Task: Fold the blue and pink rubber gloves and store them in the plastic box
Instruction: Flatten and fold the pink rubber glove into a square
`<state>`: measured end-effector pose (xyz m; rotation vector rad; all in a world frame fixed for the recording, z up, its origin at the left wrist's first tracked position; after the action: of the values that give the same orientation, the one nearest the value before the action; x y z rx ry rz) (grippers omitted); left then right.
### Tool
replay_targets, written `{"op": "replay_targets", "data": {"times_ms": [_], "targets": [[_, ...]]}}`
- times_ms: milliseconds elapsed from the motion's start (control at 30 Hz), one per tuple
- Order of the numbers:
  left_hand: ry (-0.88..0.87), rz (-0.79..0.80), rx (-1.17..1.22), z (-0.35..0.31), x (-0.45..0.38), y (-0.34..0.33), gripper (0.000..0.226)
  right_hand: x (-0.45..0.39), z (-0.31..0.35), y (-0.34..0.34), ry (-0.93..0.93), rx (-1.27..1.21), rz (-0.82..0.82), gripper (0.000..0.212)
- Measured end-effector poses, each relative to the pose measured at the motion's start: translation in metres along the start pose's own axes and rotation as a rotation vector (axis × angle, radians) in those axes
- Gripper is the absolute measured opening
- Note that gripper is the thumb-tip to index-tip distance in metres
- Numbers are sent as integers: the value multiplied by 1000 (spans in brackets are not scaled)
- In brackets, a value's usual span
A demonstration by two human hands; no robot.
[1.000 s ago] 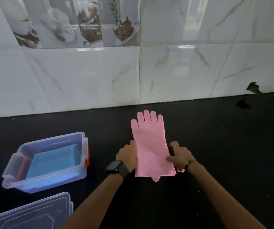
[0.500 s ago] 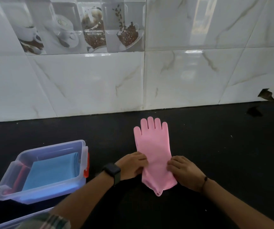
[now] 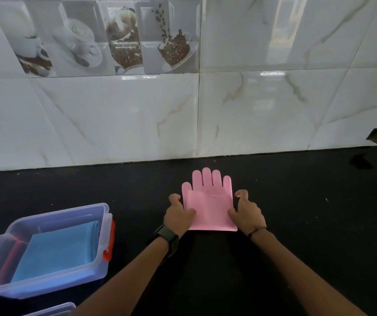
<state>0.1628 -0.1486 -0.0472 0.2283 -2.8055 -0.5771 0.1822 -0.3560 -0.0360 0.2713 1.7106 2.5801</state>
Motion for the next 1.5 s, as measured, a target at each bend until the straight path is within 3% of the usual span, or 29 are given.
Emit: {"op": "replay_targets", "data": {"times_ms": [33, 100, 200, 300, 400, 433, 533, 667, 733, 833, 900, 967, 1133, 1300, 1400, 1500], "targets": [[-75, -31, -94, -5, 1, 4, 54, 1, 3, 3, 49, 109, -50, 41], [-358, -77, -434, -26, 3, 6, 47, 7, 19, 7, 320, 390, -175, 48], [-781, 186, -894, -30, 12, -22, 43, 15, 21, -12, 772, 758, -110, 55], [-825, 325, -993, -12, 6, -27, 56, 11, 7, -17, 934, 859, -34, 62], [-874, 349, -987, -12, -3, -29, 53, 10, 20, -8, 1099, 839, -183, 57], [-878, 367, -950, -13, -6, -29, 48, 9, 24, -9, 1114, 794, -160, 54], [-802, 370, -690, -22, -14, -23, 34, 5, 28, -5, 1032, 527, -185, 43], [-322, 222, 7, -20, -42, -1, 24, -25, 16, 15, 588, -102, -144, 19], [-170, 167, 212, -19, -54, 0, 18, -43, 17, 19, 385, -324, -164, 22], [-109, 0, 262, -29, -73, 2, 17, -66, 20, 23, 127, -478, -243, 30], [-103, -100, 173, -38, -82, 0, 22, -78, 11, 21, -57, -579, -296, 26], [-103, -175, 26, -46, -90, -3, 29, -81, 4, 17, -144, -672, -307, 36], [-146, -266, -254, -56, -102, -10, 32, -87, 26, 8, -8, -94, -218, 53], [-32, -341, -469, -57, -108, -12, 34, -101, 23, 4, -162, 19, -57, 67], [25, -340, -486, -53, -110, -2, 49, -96, 18, 1, -265, 42, 10, 70], [168, -181, -382, -37, -106, 3, 71, -92, 20, 3, -324, 20, 59, 66]]}}
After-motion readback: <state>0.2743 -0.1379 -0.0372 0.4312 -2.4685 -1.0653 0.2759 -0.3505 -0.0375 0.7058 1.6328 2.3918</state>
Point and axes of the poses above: each hand's wrist, its own x-axis away from the middle knuckle, its own y-axis out of the back of the hand, z = x × y, the point moved 9 cm from there along -x, towards the middle knuckle, and after that the axes turned 13 degrees about x, right-handed, at the moved point
